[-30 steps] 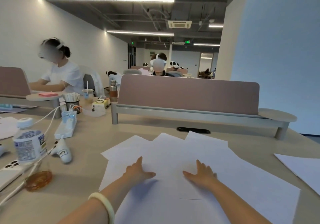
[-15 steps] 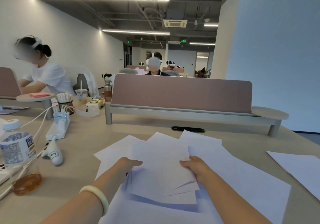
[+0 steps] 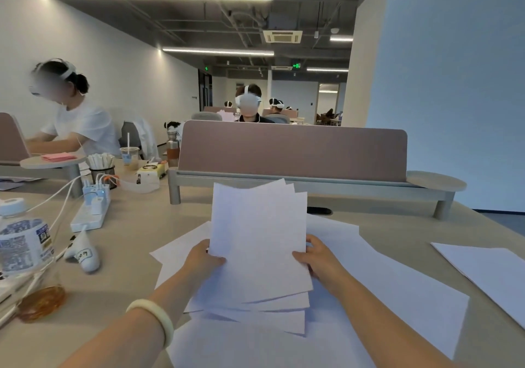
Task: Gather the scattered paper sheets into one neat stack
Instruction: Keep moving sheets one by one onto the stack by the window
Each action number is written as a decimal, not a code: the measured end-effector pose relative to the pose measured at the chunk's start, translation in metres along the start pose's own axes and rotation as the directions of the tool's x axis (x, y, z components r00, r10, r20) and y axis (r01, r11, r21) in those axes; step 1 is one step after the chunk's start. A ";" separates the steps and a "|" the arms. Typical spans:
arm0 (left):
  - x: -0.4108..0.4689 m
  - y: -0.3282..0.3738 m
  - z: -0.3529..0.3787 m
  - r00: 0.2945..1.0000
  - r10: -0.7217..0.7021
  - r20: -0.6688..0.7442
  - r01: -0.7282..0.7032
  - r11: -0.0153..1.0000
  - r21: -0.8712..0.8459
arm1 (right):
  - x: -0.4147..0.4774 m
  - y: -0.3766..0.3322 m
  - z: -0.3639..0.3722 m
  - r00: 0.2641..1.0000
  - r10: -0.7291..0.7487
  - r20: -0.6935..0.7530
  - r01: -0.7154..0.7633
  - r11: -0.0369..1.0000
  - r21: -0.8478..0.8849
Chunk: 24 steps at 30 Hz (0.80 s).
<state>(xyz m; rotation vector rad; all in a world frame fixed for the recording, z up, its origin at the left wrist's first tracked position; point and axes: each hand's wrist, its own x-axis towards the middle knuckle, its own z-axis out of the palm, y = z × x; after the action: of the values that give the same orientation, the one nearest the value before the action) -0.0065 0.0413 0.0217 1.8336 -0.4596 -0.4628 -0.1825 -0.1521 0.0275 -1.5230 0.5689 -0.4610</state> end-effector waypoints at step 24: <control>-0.031 0.000 -0.005 0.926 -0.115 0.360 -0.268 0.470 0.841 | -0.048 0.021 -0.077 0.904 0.152 -0.400 -0.427 0.271 -0.863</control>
<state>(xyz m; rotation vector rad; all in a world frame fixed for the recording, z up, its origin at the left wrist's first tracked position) -0.0303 0.0614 0.0262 2.7343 -1.2381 -0.5629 -0.2688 -0.1835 0.0120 -2.4302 1.4969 0.0737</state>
